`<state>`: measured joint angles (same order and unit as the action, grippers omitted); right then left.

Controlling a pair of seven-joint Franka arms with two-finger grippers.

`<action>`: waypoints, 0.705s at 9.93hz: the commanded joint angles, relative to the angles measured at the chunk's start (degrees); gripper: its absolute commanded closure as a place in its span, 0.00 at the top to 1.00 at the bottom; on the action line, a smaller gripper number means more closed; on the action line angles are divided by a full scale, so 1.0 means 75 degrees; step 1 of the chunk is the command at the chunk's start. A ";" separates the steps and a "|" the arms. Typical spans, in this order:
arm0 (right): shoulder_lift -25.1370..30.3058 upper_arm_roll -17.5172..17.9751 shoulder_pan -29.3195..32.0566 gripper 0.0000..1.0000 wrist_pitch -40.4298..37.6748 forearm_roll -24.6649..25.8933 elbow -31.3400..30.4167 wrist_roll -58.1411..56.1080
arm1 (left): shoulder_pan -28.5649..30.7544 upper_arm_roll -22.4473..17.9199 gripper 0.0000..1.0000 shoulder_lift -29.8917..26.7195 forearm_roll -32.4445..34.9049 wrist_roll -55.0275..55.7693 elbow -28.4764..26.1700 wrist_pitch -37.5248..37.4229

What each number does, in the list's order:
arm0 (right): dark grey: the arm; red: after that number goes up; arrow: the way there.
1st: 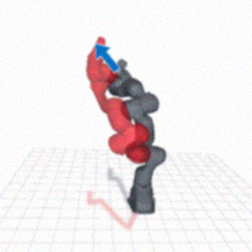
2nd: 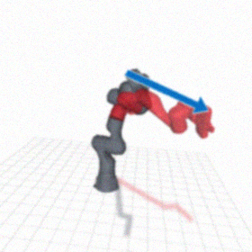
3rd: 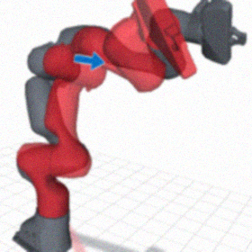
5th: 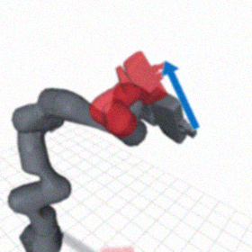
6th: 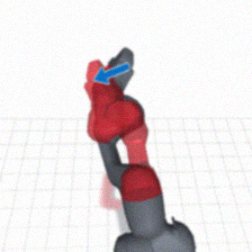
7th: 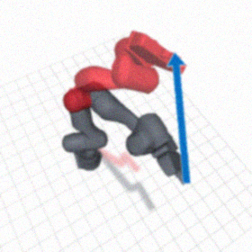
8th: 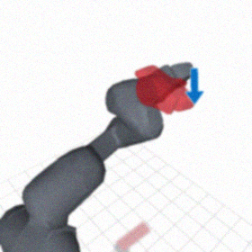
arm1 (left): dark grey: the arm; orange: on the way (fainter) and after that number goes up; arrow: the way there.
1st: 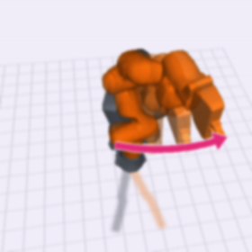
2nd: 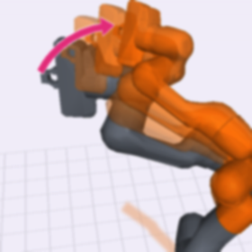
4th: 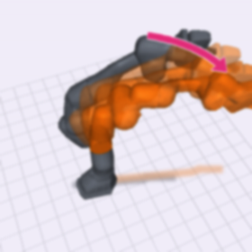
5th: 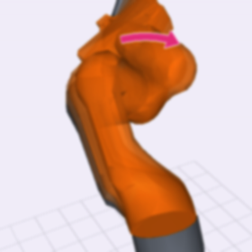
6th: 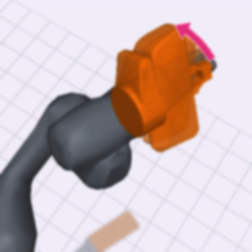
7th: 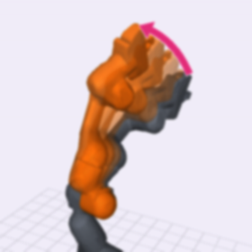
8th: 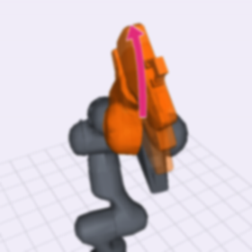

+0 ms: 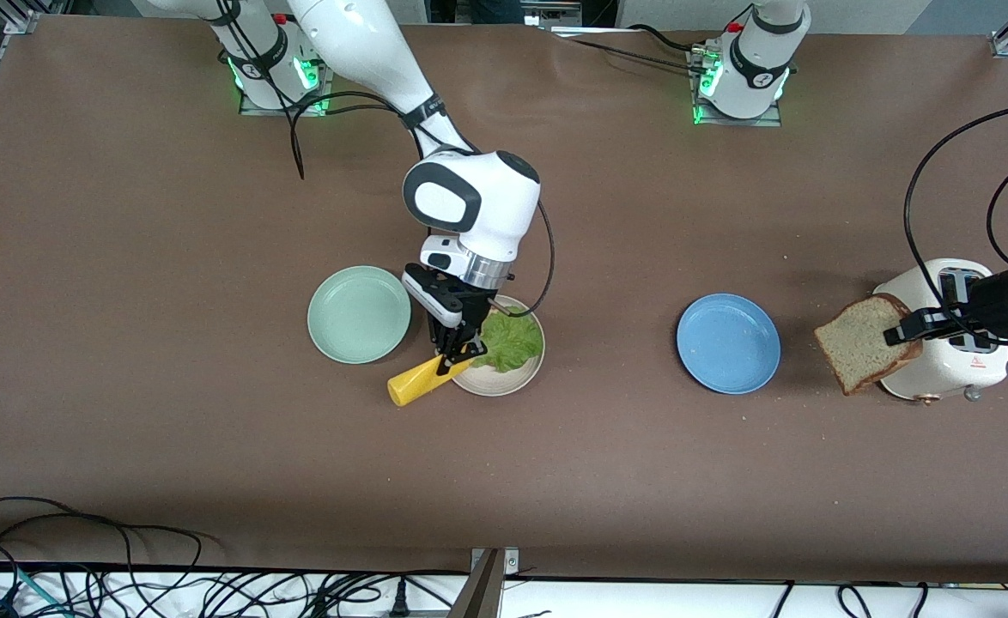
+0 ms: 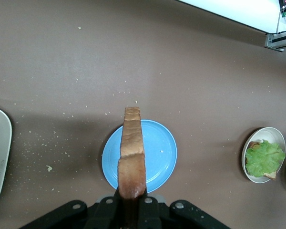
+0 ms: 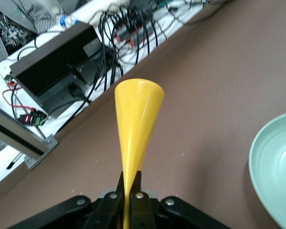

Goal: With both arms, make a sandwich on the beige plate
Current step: 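Tilt the mustard over the lettuce with the right gripper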

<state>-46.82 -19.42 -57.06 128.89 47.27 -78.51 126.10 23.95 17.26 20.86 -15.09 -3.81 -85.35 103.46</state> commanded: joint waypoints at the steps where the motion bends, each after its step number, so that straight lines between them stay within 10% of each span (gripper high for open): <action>1: -0.0250 -0.0247 -0.0313 0.00 -0.0508 0.0471 0.0296 0.0131 | 0.0017 -0.0016 0.00 0.0031 -0.0518 0.0085 0.0083 -0.0084; 7: -0.1152 -0.0774 -0.0783 0.00 -0.0803 0.0565 0.1163 0.0788 | -0.0041 -0.0004 0.00 0.0124 -0.1363 -0.0008 0.0001 -0.0505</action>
<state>-53.06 -23.79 -62.31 124.47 50.12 -73.49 130.63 23.92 17.26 21.27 -22.97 -3.48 -85.62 100.97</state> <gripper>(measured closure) 0.965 0.903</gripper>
